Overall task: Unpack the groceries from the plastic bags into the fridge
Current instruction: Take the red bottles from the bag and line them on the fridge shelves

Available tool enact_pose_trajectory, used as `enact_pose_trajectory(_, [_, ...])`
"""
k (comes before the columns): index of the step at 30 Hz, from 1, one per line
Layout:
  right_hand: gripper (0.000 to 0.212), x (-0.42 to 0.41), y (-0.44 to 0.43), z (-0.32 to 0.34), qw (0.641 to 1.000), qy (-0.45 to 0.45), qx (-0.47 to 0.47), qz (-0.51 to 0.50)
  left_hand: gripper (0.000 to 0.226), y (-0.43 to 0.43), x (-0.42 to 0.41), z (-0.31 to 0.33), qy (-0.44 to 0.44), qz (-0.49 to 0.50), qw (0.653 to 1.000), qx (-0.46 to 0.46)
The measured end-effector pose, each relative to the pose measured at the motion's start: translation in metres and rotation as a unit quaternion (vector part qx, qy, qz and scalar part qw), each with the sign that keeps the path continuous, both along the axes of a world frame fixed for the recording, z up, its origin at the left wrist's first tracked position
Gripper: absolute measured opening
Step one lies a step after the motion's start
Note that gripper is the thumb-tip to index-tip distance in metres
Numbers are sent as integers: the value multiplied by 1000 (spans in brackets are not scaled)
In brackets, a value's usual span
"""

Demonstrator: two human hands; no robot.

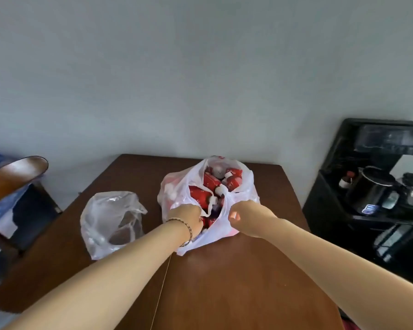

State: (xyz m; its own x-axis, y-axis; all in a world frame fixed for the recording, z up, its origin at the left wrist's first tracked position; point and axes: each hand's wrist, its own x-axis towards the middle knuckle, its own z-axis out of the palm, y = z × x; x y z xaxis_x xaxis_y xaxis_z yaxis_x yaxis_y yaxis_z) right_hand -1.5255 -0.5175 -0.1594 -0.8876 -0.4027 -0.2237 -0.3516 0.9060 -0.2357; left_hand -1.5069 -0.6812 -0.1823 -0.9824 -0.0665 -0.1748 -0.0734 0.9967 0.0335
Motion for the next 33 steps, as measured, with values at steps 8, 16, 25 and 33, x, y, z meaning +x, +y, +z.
enact_pose_trajectory(8, [30, -80, -83, -36, 994, -7, -42, -97, 65, -64, -111, -65, -33, -272, 951, -143])
enact_pose_trajectory(16, [28, -141, -100, -79, 971, 31, -82, -224, 44, -109, -178, -80, 185, -383, 904, 28])
enact_pose_trajectory(25, [37, -189, -120, -140, 984, -69, 30, -162, 108, -219, -192, -99, 71, -127, 988, -49])
enact_pose_trajectory(33, [62, -194, -120, -168, 972, -156, -54, -169, 34, -201, -200, -107, 69, 117, 988, 76])
